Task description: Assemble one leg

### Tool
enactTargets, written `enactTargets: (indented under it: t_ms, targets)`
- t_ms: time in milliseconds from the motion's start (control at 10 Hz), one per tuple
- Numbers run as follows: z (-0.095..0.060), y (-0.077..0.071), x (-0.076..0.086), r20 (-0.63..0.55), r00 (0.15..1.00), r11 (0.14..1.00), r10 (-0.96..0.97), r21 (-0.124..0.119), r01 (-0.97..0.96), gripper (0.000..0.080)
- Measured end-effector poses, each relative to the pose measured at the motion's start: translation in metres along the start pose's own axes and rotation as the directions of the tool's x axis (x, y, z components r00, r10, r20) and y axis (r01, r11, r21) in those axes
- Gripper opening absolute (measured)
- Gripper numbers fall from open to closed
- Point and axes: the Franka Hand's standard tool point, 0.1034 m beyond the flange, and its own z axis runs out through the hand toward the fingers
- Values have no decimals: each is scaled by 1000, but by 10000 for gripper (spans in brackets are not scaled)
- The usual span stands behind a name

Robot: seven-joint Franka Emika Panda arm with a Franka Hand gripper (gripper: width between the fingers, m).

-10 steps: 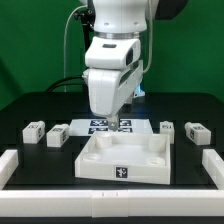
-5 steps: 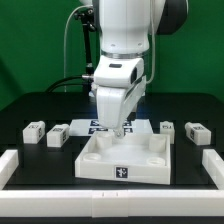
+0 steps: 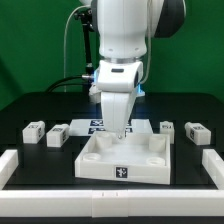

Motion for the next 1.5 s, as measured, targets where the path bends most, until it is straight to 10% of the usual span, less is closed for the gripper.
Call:
enactTargets:
  t_ms: [600,800,1100,1500]
  targets:
    - [14,-2,10,6,996,996,85,24,-86,649]
    - [15,-2,8,6,996,996,89,25,-89,554]
    - [15,-2,8,5,996,996,90,25,-90,73]
    - [14,-1,8,4,996,996,92,19,-92,73]
